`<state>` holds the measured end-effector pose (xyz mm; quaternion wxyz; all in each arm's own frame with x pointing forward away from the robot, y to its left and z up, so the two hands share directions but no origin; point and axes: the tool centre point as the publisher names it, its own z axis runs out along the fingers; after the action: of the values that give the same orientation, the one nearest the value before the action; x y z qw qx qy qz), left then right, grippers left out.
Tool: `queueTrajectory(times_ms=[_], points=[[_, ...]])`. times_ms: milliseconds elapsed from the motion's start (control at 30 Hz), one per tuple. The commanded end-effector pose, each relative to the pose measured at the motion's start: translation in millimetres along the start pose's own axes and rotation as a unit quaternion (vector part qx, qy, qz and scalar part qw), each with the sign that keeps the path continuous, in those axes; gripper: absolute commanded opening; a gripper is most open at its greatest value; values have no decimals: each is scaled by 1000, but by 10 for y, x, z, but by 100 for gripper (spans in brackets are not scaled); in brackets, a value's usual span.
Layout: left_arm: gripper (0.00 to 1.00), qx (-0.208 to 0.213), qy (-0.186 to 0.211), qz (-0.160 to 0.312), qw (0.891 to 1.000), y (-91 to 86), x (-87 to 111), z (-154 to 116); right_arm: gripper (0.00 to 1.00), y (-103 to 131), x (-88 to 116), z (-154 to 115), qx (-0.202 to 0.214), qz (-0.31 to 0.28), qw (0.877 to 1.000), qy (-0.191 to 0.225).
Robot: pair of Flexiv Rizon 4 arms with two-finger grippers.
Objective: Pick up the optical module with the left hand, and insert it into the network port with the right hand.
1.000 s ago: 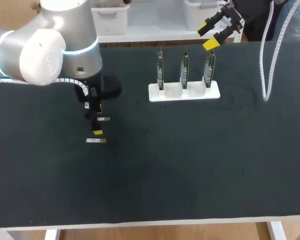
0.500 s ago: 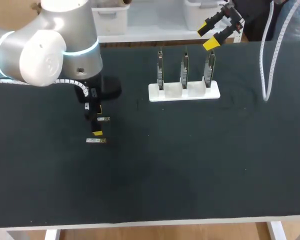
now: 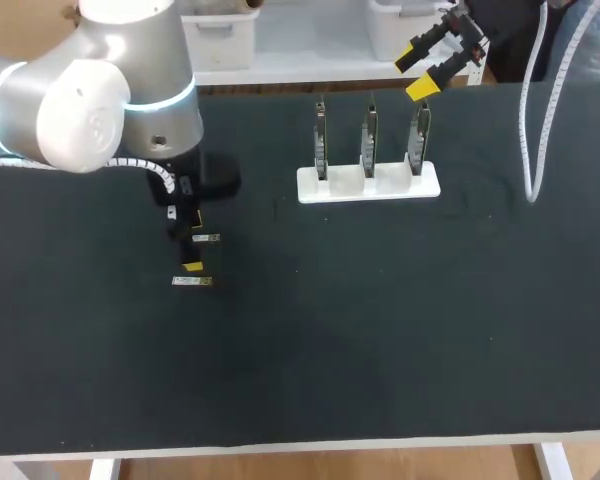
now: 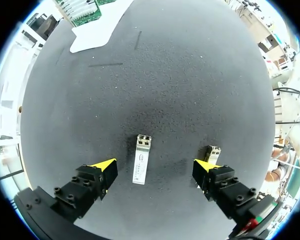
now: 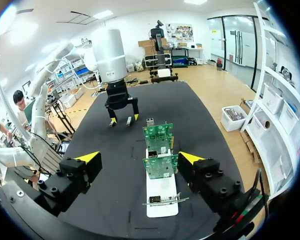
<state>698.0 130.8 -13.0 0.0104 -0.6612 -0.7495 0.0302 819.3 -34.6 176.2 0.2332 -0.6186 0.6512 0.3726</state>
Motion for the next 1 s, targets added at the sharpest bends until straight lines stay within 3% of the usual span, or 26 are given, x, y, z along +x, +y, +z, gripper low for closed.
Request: queueTrajectory(times_ms=[33, 167, 200, 233, 267, 300, 1000], points=[[100, -2, 0, -2, 1000, -10, -1, -4, 100, -79, -16, -18, -385, 0, 923, 1], [100, 0, -1, -1, 1000, -14, -9, -4, 100, -79, -16, -18, -385, 0, 923, 1], [90, 0, -1, 0, 1000, -15, -10, -4, 100, -79, -16, -18, -385, 0, 923, 1], [40, 1, -1, 0, 1000, -18, -12, -5, 100, -79, -16, -18, -385, 0, 923, 1], [25, 7, -4, 3, 1000, -20, -15, -6, 100, -79, -16, -18, -385, 0, 923, 1], [0, 5, -1, 3, 1000, -38, -15, -2, 100, -79, -16, -18, -385, 0, 923, 1], [0, 3, -4, 3, 1000, -24, -17, -4, 100, -79, -16, -18, -385, 0, 923, 1]])
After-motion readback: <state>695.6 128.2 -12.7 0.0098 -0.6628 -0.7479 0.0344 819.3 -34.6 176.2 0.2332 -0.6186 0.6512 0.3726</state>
